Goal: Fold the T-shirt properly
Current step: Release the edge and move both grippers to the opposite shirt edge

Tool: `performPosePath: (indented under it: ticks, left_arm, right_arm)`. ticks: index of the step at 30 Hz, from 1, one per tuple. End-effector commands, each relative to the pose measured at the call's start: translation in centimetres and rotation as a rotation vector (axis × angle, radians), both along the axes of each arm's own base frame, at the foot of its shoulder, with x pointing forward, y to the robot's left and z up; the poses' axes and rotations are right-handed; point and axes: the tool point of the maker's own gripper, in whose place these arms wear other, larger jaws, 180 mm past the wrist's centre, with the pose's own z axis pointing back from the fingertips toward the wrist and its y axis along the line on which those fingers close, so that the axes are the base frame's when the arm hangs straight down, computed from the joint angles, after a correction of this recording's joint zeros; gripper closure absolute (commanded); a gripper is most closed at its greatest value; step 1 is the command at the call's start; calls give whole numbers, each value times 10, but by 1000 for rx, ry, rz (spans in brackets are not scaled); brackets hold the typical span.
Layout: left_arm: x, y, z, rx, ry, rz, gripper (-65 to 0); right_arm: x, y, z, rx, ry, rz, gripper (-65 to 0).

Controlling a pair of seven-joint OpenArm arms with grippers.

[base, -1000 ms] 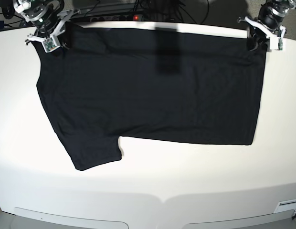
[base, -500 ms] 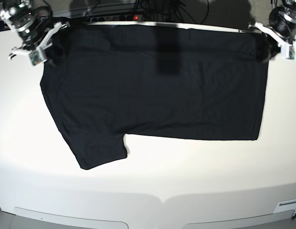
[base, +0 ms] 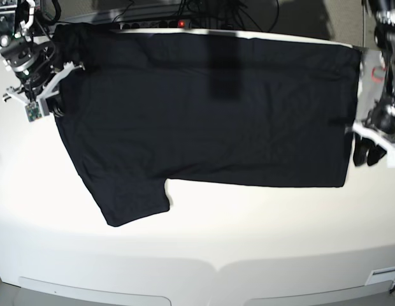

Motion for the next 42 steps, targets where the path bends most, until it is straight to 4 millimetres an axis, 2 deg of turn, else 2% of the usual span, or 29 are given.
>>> performPosePath:
  ticks: [1, 4, 7, 12, 19, 23, 25, 30, 33, 34, 36, 37, 38, 42]
  left_arm:
    - [15, 4, 6, -8, -19, -5, -207]
    - [46, 3, -20, -30, 74, -39, -207]
    - [68, 0, -40, -60, 181, -98, -207]
    - [92, 16, -49, -130, 228, -45, -207]
    - [84, 6, -77, -128, 293, -93, -207]
    - [72, -14, -95, -141, 362, -134, -205]
    - [68, -22, -97, -152, 369, -161, -171]
    - [64, -17, -100, -143, 398, -161, 0]
    - [64, -8, -97, -131, 393, -149, 0]
    - [66, -4, -94, -127, 375, -142, 0]
    - [69, 4, -89, -121, 348, -129, 0]
    - [69, 5, -88, -121, 345, -125, 0]
    - [70, 6, -87, -132, 339, -120, 0]
    - [73, 4, -82, -184, 309, -102, 0]
  right_arm:
    - [6, 1, 12, -3, -40, 14, 0]
    - [6, 0, 10, -7, -29, 10, 0]
    - [4, -2, 7, -17, -8, 5, 0]
    - [4, -2, 7, -17, -7, 5, 0]
    - [5, -2, 8, -17, -11, 4, 0]
    - [11, -3, 11, -19, -25, 1, 0]
    - [15, -3, 14, -21, -32, -2, 0]
    - [31, -4, 26, -22, -76, -4, 0]
    - [45, -2, 37, -17, -123, 0, 0]
    - [50, 0, 41, -2, -138, 2, -52]
    - [60, 5, 48, 43, -168, 3, -210]
    - [65, 7, 50, 64, -177, 5, -266]
    - [70, 8, 48, 70, -179, 4, -294]
    - [94, 8, 27, 94, -119, -6, -297]
